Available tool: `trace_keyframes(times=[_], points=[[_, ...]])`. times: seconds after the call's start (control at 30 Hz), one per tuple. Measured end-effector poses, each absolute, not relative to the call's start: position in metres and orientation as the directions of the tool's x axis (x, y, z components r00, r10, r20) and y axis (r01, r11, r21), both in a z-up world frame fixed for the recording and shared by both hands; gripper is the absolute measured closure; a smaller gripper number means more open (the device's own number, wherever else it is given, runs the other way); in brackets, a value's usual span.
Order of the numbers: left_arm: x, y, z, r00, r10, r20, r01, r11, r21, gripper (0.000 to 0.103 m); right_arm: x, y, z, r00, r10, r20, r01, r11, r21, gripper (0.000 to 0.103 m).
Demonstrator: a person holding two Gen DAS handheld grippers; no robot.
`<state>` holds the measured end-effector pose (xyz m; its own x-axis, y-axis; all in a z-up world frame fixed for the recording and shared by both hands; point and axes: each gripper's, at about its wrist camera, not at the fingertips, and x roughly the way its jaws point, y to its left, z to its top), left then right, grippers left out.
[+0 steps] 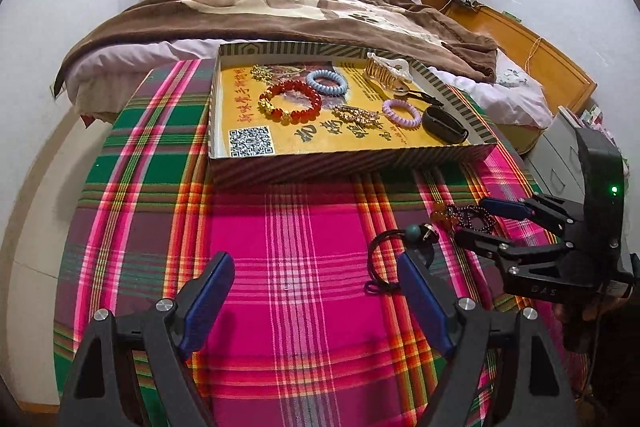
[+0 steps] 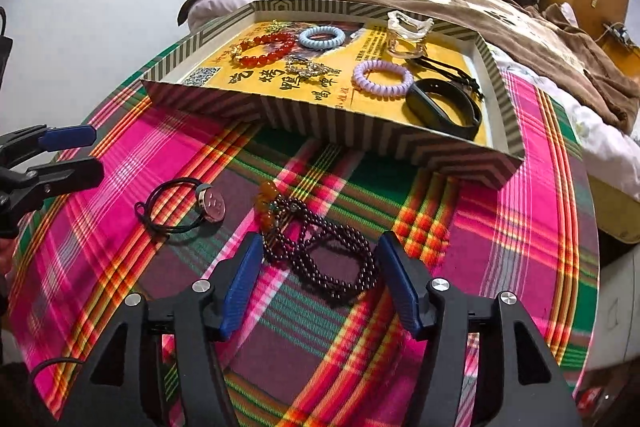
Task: Organize jewelry
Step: 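Grasp the dark bead bracelet with the right tool while the left tool grasps the black cord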
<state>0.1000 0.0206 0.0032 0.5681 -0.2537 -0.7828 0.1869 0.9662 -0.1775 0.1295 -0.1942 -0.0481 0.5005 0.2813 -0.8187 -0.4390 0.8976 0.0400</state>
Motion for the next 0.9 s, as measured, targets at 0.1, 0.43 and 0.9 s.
trace_keyframes(times=[0.1,0.43,0.9], points=[[0.1,0.02,0.003,0.566,-0.254,-0.785,0.187,0.966,-0.178,0.02,0.132,-0.192,-0.049,0.505,0.272,-0.819,-0.442,0.897,0.025,0.042],[0.101,0.009,-0.002,0.547,-0.261,-0.795,0.21,0.963,-0.171,0.02,0.129,-0.206,-0.047,0.554,0.255,-0.792,-0.377,0.925,0.035,0.085],[0.113,-0.034,-0.015,0.505,-0.274,-0.818,0.296,0.946,-0.134,0.02,0.119,-0.246,-0.039,0.603,0.315,-0.733,-0.277,0.944,0.178,0.093]])
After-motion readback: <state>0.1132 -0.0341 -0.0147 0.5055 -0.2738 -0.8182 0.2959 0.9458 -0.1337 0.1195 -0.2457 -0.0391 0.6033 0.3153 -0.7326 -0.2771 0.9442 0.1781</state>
